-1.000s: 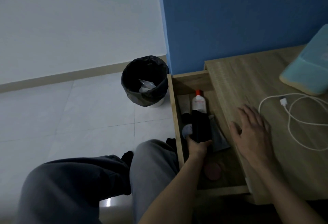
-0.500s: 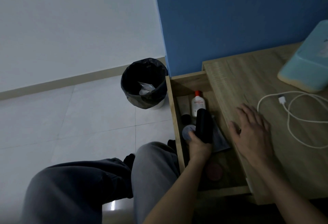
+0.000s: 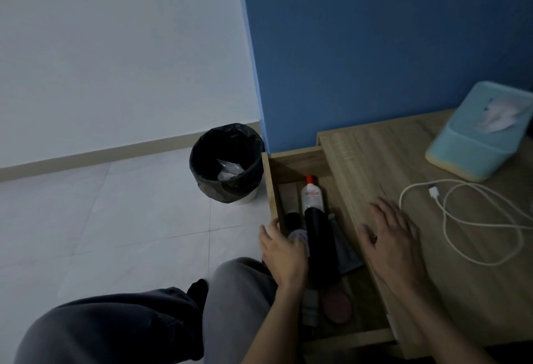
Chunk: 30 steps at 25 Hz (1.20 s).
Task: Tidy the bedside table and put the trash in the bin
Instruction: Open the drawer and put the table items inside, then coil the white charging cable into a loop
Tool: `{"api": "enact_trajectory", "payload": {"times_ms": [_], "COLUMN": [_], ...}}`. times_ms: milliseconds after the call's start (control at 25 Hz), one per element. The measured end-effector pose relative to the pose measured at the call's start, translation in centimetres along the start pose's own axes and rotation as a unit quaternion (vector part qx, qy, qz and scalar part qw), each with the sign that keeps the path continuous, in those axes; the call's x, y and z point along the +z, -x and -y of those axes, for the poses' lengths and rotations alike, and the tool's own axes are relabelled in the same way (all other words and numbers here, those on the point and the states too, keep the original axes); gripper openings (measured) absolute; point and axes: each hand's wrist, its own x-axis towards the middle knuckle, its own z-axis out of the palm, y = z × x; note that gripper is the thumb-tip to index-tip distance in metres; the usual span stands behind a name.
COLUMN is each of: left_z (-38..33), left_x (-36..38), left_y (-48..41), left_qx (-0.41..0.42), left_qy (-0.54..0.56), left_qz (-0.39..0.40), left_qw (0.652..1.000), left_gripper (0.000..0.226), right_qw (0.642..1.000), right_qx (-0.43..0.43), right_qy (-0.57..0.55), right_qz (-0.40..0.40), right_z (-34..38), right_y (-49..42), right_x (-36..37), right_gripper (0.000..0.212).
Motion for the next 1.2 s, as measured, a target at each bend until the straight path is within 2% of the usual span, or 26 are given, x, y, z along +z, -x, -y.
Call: {"api": "enact_trajectory", "payload": {"times_ms": [80,200,320,400,480,600,760,920,1040,1080,1120,1200], "left_z": [0.2,0.2,-0.1,-1.2,-3.3,-7.3,-13.7,-20.1,-23.7,-24.7,-25.5,-26.6], "left_x": [0.0,-0.1,-0.7,-1.6,-2.5,-4.5,-9.2,-15.8,-22.4,-24.6,-26.7,-30.6], "left_y": [-0.2,0.1,0.6,1.0,1.8,3.0,4.8,6.3,7.9,8.6,9.2,11.0], "left_qx": [-0.023,-0.006,0.046,0.081,0.115,0.195,0.376,0.469,0.517,0.532,0.536,0.527], "left_qy": [0.018,0.001,0.023,0.050,0.073,0.080,0.065,0.084,0.106,0.126,0.161,0.246], "left_qz": [0.048,0.048,0.051,0.053,0.067,0.096,0.173,0.200,0.153,0.126,0.095,0.046], "left_qw": [0.998,0.999,0.997,0.994,0.988,0.973,0.908,0.856,0.836,0.828,0.823,0.812], "left_gripper": [0.047,0.047,0.053,0.049,0.042,0.038,0.056,0.029,0.017,0.015,0.015,0.014], "right_qw": [1.000,0.999,0.991,0.985,0.971,0.910,0.878,0.844,0.776,0.764,0.767,0.777], "right_qx": [0.001,0.006,0.088,0.138,0.185,0.219,0.081,-0.095,-0.165,-0.183,-0.198,-0.233], "right_qy": [-0.004,-0.038,-0.067,-0.067,-0.145,-0.351,-0.472,-0.527,-0.598,-0.607,-0.601,-0.585], "right_qz": [-0.002,-0.009,-0.070,-0.073,-0.030,0.016,0.001,-0.043,-0.112,-0.121,-0.109,-0.018], "right_z": [0.0,0.1,-0.4,-1.0,-1.2,0.3,5.5,10.6,14.0,15.4,16.7,19.6], "right_y": [-0.1,0.0,0.7,0.7,0.2,-0.2,-0.8,-1.4,-1.2,-1.1,-1.0,-0.4], "right_x": [0.1,0.1,-0.7,-1.6,-2.4,-5.0,-13.9,-25.2,-31.8,-33.2,-34.1,-35.0], "right_gripper": [0.062,0.049,0.044,0.039,0.030,0.022,0.040,0.029,0.017,0.011,0.022,0.063]}}
